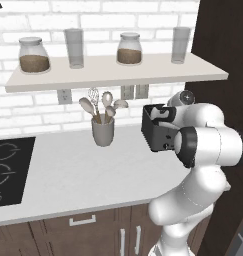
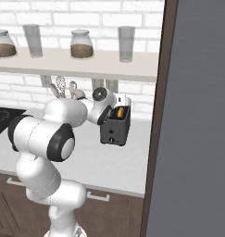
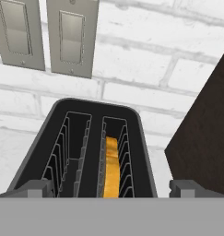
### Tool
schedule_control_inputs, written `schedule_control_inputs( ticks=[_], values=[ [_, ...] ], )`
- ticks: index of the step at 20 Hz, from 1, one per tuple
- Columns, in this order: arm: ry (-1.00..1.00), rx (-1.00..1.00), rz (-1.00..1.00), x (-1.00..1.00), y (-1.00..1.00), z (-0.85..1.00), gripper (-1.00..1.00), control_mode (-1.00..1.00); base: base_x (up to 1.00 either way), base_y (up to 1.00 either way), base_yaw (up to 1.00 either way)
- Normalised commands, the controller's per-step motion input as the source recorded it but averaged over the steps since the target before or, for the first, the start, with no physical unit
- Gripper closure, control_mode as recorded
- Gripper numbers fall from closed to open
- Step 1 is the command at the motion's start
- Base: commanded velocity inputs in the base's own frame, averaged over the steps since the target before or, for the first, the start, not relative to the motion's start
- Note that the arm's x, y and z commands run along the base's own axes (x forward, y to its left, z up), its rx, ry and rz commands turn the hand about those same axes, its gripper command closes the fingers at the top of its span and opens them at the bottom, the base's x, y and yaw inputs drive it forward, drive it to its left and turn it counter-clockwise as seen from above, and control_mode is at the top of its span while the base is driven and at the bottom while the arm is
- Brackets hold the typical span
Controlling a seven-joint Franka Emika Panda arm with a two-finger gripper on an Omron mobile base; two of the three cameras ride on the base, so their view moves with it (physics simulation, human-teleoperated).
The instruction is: Start the toaster. Once the lever pops up, take the bread to the plate on the dining counter.
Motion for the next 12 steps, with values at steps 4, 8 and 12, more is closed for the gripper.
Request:
schedule_control_inputs(
  ticks=[4, 8, 12],
  values=[
    [0.00, 0.00, 0.00, 0.00, 0.00, 0.00, -1.00, -1.00, 0.00, 0.00, 0.00],
    [0.00, 0.00, 0.00, 0.00, 0.00, 0.00, -1.00, -1.00, 0.00, 0.00, 0.00],
    [0.00, 0.00, 0.00, 0.00, 0.00, 0.00, -1.00, -1.00, 0.00, 0.00, 0.00]
  ],
)
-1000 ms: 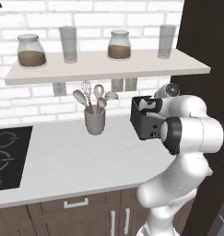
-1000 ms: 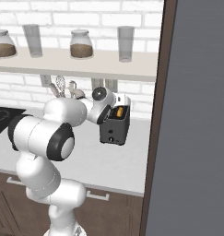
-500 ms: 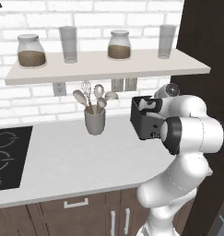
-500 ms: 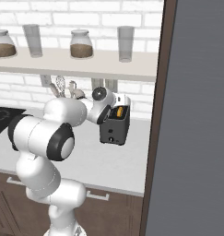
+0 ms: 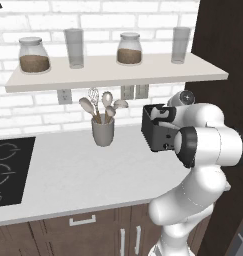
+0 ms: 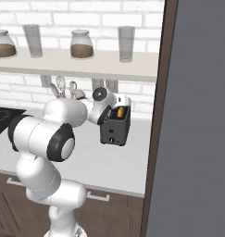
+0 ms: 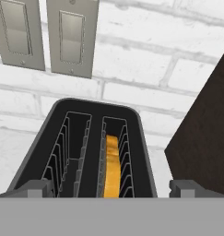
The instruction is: Start the toaster. Once the lever pops up, take the bread to the plate on the dining counter.
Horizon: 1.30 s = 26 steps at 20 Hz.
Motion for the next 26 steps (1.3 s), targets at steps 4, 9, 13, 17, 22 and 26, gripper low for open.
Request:
schedule_control_inputs(
  ticks=[4, 9, 13, 17, 22, 26],
  values=[
    [0.00, 0.00, 0.00, 0.00, 0.00, 0.00, -1.00, -1.00, 0.00, 0.00, 0.00],
    [0.00, 0.00, 0.00, 0.00, 0.00, 0.00, -1.00, -1.00, 0.00, 0.00, 0.00],
    [0.00, 0.00, 0.00, 0.00, 0.00, 0.00, -1.00, -1.00, 0.00, 0.00, 0.00],
    [0.00, 0.00, 0.00, 0.00, 0.00, 0.00, -1.00, -1.00, 0.00, 0.00, 0.00],
    [0.00, 0.00, 0.00, 0.00, 0.00, 0.00, -1.00, -1.00, 0.00, 0.00, 0.00],
    [0.00, 0.00, 0.00, 0.00, 0.00, 0.00, -1.00, -1.00, 0.00, 0.00, 0.00]
  ],
)
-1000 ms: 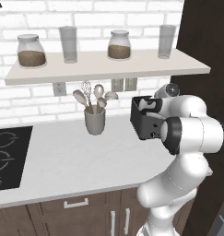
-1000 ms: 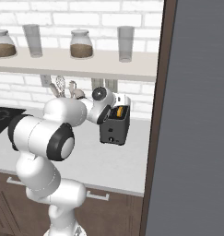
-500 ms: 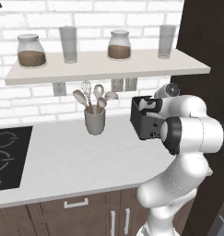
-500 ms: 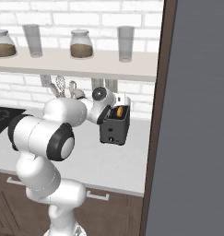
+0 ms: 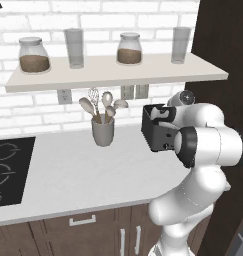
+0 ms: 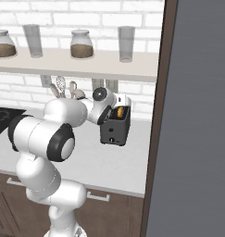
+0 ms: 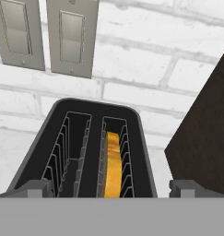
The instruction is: Start the toaster. Once the lever pops up, take the bread to the plate on the dining counter.
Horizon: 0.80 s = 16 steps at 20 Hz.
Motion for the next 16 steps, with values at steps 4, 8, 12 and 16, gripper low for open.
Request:
schedule_control_inputs(
  ticks=[4, 8, 12, 16],
  values=[
    [0.00, 0.00, 0.00, 0.00, 0.00, 0.00, -1.00, -1.00, 0.00, 0.00, 0.00],
    [0.00, 0.00, 0.00, 0.00, 0.00, 0.00, -1.00, -1.00, 0.00, 0.00, 0.00],
    [0.00, 0.00, 0.00, 0.00, 0.00, 0.00, -1.00, -1.00, 0.00, 0.00, 0.00],
    [0.00, 0.00, 0.00, 0.00, 0.00, 0.00, -1.00, -1.00, 0.00, 0.00, 0.00]
  ],
)
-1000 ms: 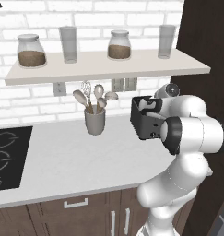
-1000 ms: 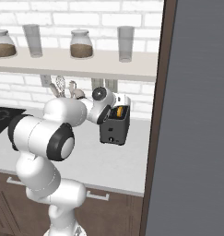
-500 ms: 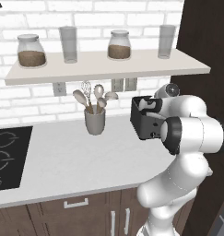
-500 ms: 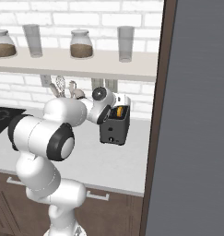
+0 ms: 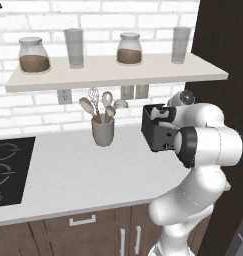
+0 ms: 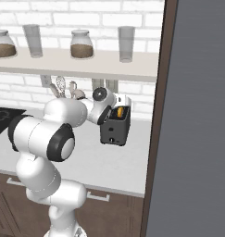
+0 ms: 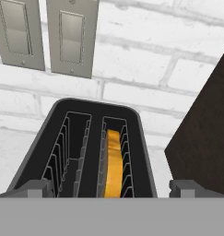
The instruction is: Start the toaster. Once the lever pops up, take the bread to the plate on the dining counter.
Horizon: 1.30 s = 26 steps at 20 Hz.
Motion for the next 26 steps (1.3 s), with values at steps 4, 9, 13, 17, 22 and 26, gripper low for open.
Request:
schedule_control_inputs(
  ticks=[4, 9, 13, 17, 22, 26],
  values=[
    [0.00, 0.00, 0.00, 0.00, 0.00, 0.00, -1.00, -1.00, 0.00, 0.00, 0.00],
    [0.00, 0.00, 0.00, 0.00, 0.00, 0.00, -1.00, -1.00, 0.00, 0.00, 0.00],
    [0.00, 0.00, 0.00, 0.00, 0.00, 0.00, -1.00, -1.00, 0.00, 0.00, 0.00],
    [0.00, 0.00, 0.00, 0.00, 0.00, 0.00, -1.00, -1.00, 0.00, 0.00, 0.00],
    [0.00, 0.00, 0.00, 0.00, 0.00, 0.00, -1.00, -1.00, 0.00, 0.00, 0.00],
    [0.00, 0.00, 0.00, 0.00, 0.00, 0.00, -1.00, -1.00, 0.00, 0.00, 0.00]
  ],
)
